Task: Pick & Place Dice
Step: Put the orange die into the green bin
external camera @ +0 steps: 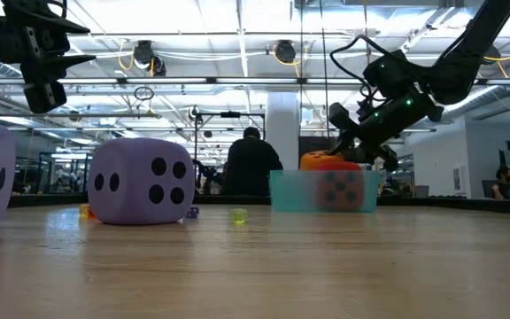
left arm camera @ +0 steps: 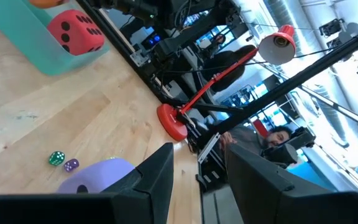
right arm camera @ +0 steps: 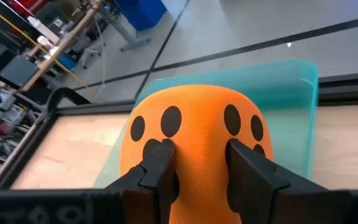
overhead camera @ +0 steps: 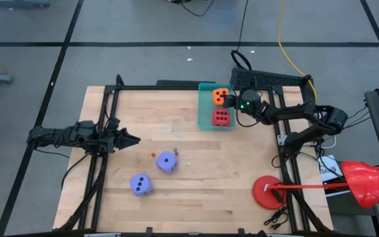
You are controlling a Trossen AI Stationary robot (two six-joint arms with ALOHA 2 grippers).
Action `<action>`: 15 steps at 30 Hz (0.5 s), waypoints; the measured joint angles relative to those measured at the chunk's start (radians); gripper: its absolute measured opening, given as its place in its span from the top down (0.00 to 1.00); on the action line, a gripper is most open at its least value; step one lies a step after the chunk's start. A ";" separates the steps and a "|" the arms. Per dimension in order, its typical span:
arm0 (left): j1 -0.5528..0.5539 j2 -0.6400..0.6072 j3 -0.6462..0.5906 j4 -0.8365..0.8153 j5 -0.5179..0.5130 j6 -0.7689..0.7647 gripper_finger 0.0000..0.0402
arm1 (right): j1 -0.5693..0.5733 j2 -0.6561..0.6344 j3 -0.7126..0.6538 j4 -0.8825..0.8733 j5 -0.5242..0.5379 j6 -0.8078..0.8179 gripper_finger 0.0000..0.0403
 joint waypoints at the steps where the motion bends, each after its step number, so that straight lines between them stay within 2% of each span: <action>1: 0.000 0.000 0.000 0.000 0.000 0.000 0.62 | -0.002 0.000 0.000 0.000 -0.001 0.000 0.70; 15: 0.000 0.000 0.000 0.000 0.000 -0.020 0.62 | -0.049 0.000 0.000 -0.003 -0.005 -0.001 0.68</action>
